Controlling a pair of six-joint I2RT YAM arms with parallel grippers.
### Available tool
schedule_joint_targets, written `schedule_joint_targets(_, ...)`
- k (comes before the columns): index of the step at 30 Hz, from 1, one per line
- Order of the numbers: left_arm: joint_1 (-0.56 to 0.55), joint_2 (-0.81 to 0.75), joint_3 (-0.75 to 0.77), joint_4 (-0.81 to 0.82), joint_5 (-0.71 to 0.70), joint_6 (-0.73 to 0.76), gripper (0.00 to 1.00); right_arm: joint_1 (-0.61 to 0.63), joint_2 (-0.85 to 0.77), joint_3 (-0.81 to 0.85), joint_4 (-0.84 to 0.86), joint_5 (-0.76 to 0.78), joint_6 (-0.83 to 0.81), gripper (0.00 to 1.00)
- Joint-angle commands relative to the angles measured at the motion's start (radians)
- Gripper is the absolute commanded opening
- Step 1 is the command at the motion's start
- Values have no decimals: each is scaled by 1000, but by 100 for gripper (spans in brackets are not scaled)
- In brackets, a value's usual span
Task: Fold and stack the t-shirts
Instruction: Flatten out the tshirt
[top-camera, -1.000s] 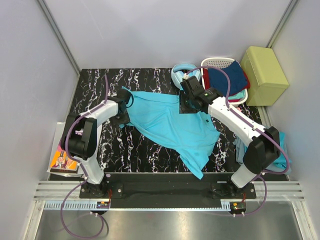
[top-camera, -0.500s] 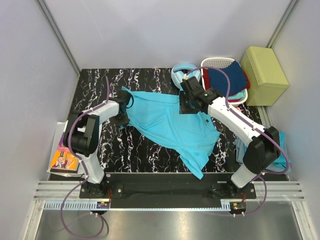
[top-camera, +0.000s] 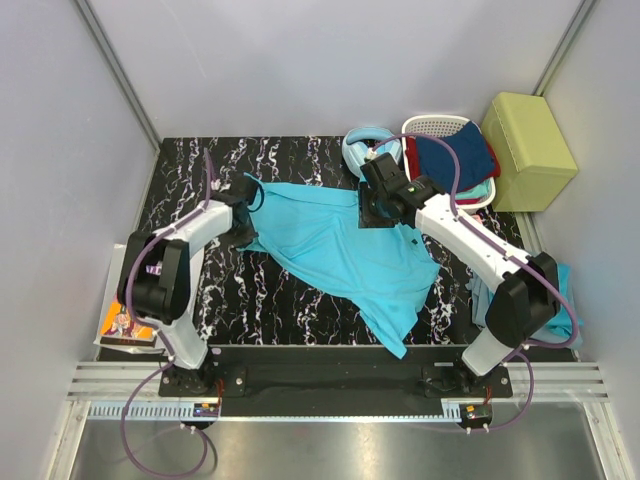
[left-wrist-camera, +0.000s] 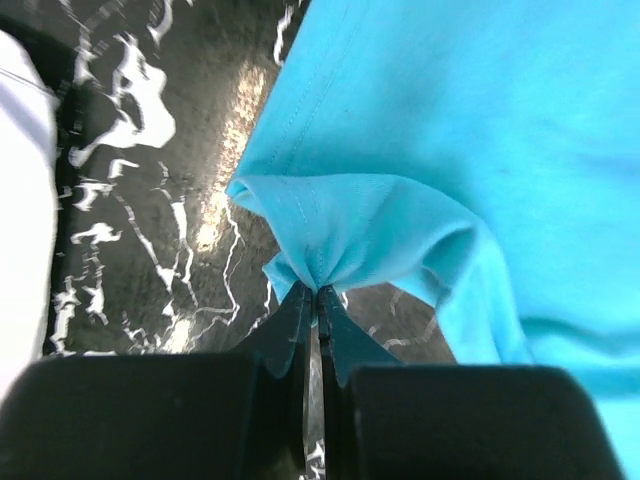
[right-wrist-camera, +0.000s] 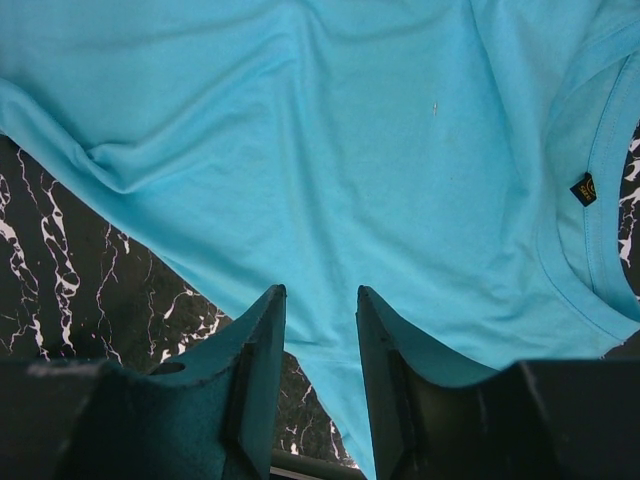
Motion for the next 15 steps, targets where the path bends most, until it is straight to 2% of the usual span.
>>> schedule_joint_targets(1, 6, -105, 75, -6, -14, 13, 0, 8, 15, 15, 31, -17, -1, 42)
schedule_joint_targets(9, 7, -5, 271, -56, -65, 44, 0, 9, 26, 23, 27, -24, 2, 42)
schedule_joint_targets(15, 21, 179, 382, -58, -51, 49, 0, 9, 16, 6, 21, -21, 1, 41)
